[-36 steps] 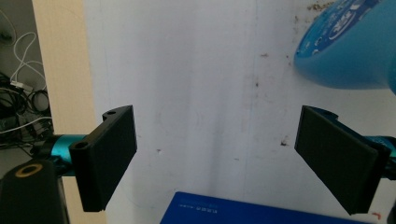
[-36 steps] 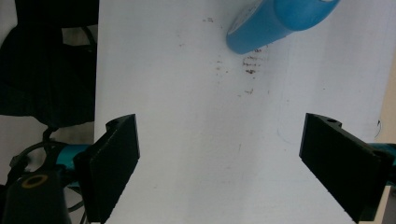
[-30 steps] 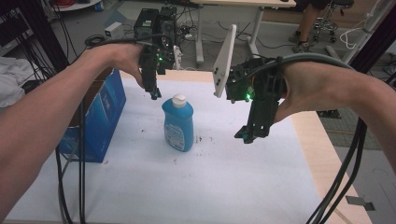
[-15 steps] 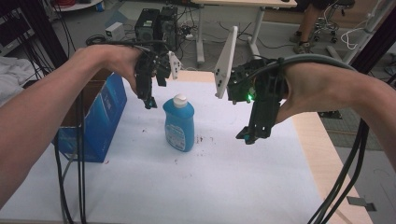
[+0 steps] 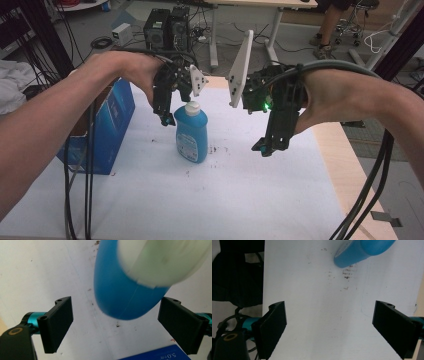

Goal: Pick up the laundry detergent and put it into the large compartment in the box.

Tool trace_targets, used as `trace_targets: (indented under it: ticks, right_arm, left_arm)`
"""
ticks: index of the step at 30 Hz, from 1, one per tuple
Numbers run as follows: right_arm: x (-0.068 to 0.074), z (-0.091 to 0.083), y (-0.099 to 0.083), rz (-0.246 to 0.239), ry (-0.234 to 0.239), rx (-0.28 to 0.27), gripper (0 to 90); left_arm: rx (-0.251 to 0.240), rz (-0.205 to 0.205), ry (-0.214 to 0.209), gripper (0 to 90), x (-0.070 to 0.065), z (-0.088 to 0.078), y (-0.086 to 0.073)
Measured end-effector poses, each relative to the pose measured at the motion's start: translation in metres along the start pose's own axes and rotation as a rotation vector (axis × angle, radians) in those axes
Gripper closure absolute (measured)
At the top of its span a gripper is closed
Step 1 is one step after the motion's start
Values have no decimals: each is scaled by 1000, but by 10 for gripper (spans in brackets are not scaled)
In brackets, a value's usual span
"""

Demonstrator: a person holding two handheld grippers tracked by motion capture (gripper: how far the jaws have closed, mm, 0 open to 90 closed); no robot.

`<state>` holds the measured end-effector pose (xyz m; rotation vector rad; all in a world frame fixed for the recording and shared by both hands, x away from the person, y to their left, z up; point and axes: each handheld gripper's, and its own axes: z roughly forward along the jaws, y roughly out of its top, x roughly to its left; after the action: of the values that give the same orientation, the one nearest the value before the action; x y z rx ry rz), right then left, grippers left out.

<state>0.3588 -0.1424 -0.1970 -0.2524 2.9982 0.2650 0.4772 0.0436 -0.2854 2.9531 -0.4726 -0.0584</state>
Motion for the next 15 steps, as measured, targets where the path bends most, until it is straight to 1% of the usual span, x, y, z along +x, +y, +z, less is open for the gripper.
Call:
trace_targets:
  ticks: [1,3,5,6,9,10,12,13,15]
  right_arm:
    - [0,0,-1,5,0,-1,113]
    - [0,1,-1,5,0,-2,113]
    - [-1,1,-2,5,0,-1,113]
    - [-1,1,-2,5,0,-2,113]
    - [0,1,-2,9,1,-3,113]
    - [-1,0,-2,11,2,-4,113]
    - [-1,0,-2,11,1,-4,113]
    - [-1,0,-2,10,1,-1,113]
    - [-1,1,-2,8,0,-2,113]
  left_arm:
    - [-13,13,-5,129,-1,-1,4]
    - [-17,15,-6,129,-1,-1,5]
    - [-31,31,-13,129,-2,-1,9]
    - [-36,29,-15,129,-2,-1,9]
    - [-47,41,-22,129,-3,-2,12]
    - [-63,45,-23,130,-3,-3,13]
    - [-70,47,-23,129,-3,-4,13]
    - [-76,41,-28,130,-3,-4,13]
    - [-77,41,-29,130,-3,-4,13]
